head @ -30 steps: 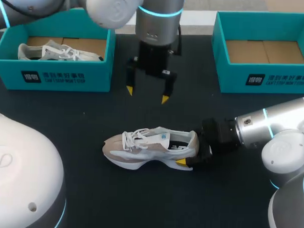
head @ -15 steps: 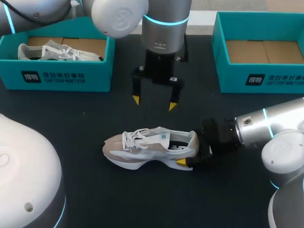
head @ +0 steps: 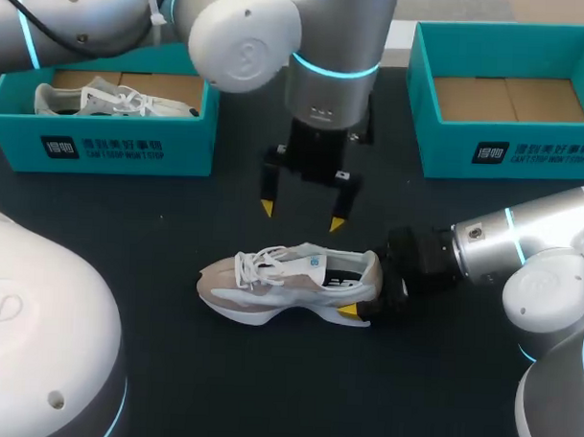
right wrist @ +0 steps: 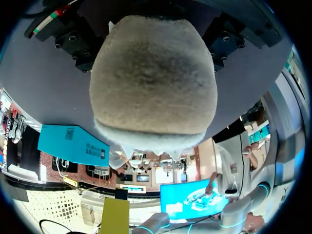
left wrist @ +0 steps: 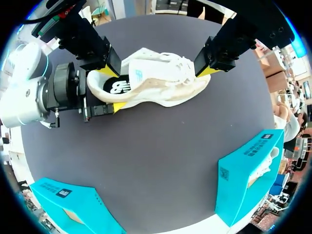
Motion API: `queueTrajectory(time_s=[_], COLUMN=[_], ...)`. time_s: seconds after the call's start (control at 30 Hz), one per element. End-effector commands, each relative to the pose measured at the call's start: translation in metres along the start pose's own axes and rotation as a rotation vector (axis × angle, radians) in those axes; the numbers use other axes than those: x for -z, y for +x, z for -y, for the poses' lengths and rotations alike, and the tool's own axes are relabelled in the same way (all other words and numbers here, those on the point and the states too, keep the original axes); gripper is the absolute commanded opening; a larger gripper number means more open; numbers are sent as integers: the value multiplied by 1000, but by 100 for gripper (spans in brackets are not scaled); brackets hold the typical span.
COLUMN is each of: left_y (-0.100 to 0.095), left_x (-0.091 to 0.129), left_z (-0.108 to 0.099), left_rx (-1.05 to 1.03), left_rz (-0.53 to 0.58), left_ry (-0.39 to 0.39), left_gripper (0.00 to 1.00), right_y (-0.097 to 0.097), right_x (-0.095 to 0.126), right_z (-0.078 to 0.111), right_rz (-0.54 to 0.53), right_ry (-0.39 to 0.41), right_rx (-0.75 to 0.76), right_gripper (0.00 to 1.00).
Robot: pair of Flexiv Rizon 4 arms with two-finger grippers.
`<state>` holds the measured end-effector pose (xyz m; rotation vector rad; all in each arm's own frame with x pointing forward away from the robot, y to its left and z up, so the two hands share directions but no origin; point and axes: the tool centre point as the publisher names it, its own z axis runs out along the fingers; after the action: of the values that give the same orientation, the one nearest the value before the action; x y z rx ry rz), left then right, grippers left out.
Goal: Take the shoe out of the shoebox, open the shoe tongue, remove and reinsert the insole, then place the shoe into the shoebox
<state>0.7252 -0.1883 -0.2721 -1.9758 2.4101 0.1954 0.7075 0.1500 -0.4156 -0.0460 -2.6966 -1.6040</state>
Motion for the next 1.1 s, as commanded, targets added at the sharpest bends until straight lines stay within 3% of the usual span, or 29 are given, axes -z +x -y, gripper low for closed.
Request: queueTrajectory(time_s=[0.03, 0.87, 1.1], left_y=[9, 42, 39], left_x=[-9, -65, -80], left_z=[-12, -16, -16], left_rx=[8, 73, 106], left_rz=[4, 130, 174], left_ry=[18, 11, -17], left_gripper=[100, 100, 100], right_y=[-2, -2, -2], right_x=[-4, -4, -4], right_z=[1, 1, 1], right_rz=[1, 1, 1], right_ry=[6, 6, 6], right_rx=[-1, -1, -1], right_gripper=[0, 0, 0])
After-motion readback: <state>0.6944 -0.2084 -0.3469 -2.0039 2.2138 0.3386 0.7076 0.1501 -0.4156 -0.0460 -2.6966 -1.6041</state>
